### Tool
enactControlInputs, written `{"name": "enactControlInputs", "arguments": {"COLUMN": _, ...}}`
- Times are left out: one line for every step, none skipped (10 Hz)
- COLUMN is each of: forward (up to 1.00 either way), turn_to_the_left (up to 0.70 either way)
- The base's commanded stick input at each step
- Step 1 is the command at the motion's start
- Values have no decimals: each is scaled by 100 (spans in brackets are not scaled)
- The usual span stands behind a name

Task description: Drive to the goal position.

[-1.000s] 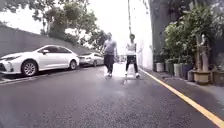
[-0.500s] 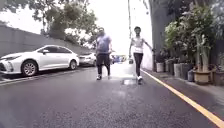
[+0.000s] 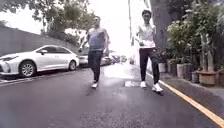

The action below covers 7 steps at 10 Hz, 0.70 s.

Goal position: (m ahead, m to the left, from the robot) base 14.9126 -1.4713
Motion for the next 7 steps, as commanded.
{"name": "enactControlInputs", "arguments": {"forward": 64, "turn_to_the_left": 2}}
{"name": "enactControlInputs", "arguments": {"forward": 64, "turn_to_the_left": 2}}
{"name": "enactControlInputs", "arguments": {"forward": 64, "turn_to_the_left": 2}}
{"name": "enactControlInputs", "arguments": {"forward": 64, "turn_to_the_left": 2}}
{"name": "enactControlInputs", "arguments": {"forward": 64, "turn_to_the_left": 2}}
{"name": "enactControlInputs", "arguments": {"forward": 64, "turn_to_the_left": 2}}
{"name": "enactControlInputs", "arguments": {"forward": 64, "turn_to_the_left": 2}}
